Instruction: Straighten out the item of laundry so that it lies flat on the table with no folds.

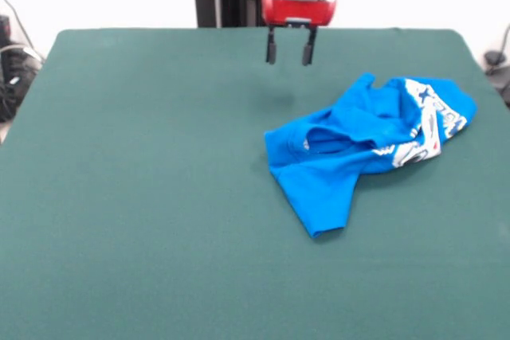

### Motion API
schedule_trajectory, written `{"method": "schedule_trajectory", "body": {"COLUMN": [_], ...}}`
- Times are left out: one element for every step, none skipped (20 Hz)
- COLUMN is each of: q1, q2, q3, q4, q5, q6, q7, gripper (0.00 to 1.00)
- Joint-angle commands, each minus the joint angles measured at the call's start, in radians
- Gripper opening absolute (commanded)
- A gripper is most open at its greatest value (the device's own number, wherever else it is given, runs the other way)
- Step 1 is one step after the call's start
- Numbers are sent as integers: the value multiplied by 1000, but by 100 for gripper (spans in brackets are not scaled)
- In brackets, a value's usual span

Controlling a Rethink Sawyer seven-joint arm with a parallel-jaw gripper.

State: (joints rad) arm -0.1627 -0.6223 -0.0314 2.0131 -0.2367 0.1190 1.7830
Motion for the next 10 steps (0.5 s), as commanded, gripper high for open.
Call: {"method": "schedule_trajectory", "body": {"q1": [53, 58, 63, 68, 72, 74, 77, 80, 82, 88], "q2": [40, 43, 46, 48, 50, 50, 50, 49, 49, 49], "q3": [119, 119, 119, 118, 118, 119, 120, 120, 120, 117], "q4": [33, 31, 28, 26, 24, 23, 23, 23, 22, 19], "q5": [81, 86, 91, 96, 100, 104, 108, 112, 116, 122], "q6": [-23, -27, -29, -31, -33, -33, -33, -32, -31, -29], "q7": [212, 216, 219, 222, 223, 225, 226, 225, 225, 226], "gripper": [100, 100, 100, 100, 100, 100, 100, 100, 100, 100]}}
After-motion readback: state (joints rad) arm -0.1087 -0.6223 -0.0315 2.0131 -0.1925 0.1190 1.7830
